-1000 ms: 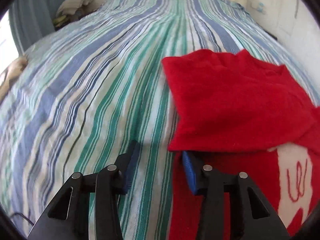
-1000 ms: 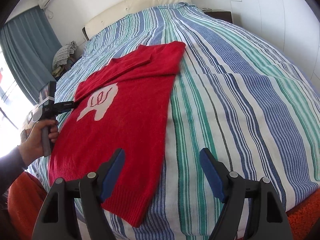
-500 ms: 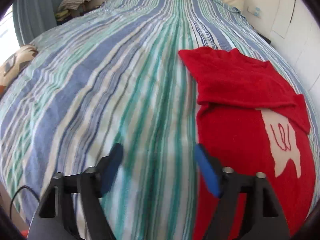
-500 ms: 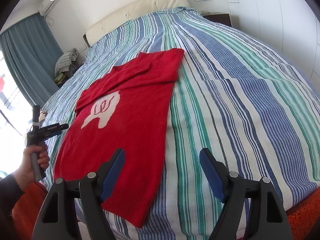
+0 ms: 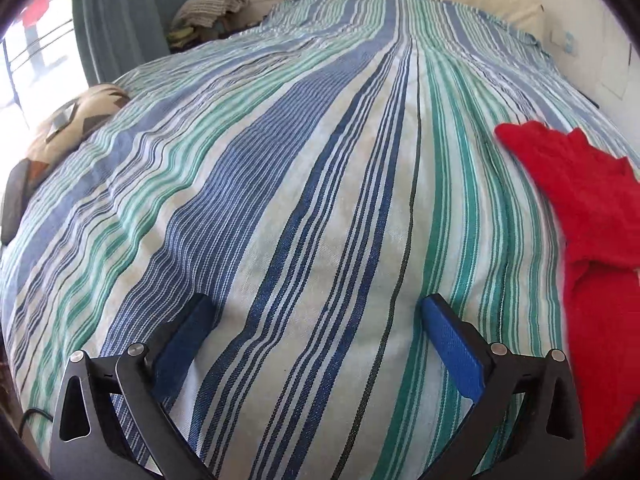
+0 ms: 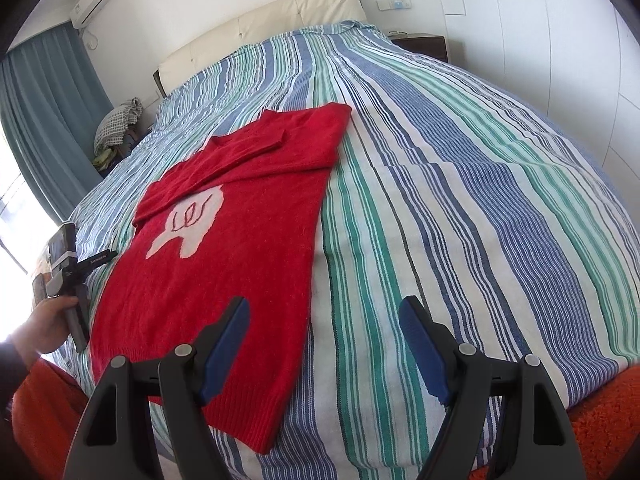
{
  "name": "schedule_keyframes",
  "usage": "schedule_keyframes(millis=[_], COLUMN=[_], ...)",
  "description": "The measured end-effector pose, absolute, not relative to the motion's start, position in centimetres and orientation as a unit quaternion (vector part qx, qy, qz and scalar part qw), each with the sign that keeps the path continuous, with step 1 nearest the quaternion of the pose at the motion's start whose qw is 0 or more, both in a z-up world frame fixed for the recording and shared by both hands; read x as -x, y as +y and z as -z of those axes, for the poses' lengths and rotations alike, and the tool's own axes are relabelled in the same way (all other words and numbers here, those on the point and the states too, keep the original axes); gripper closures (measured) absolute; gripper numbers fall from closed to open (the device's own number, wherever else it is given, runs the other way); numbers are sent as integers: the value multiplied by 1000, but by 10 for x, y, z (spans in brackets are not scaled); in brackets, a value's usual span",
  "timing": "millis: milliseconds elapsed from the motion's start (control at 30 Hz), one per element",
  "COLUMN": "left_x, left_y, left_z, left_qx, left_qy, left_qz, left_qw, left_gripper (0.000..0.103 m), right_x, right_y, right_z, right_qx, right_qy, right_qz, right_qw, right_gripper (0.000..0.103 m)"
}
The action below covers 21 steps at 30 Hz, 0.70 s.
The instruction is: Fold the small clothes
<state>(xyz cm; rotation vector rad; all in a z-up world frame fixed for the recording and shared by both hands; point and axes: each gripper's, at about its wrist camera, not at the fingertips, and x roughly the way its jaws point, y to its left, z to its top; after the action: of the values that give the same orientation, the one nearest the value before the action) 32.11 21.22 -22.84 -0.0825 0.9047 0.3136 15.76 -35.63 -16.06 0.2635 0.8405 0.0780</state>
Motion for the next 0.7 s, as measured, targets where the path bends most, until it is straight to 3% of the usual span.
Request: schedule_keyframes(millis=[700], left_x=[-321], left_y=[211], left_z=[228], left_qx=[39], left_qy=[438], left_qz=[-152], left_qw=[885], left_gripper=[0], right_x=[-161], right_y=[-363], right_z=[167], right_qx=[-149], right_qy=[415], right_qz=[-39], right_qw=[897], right_gripper=[27])
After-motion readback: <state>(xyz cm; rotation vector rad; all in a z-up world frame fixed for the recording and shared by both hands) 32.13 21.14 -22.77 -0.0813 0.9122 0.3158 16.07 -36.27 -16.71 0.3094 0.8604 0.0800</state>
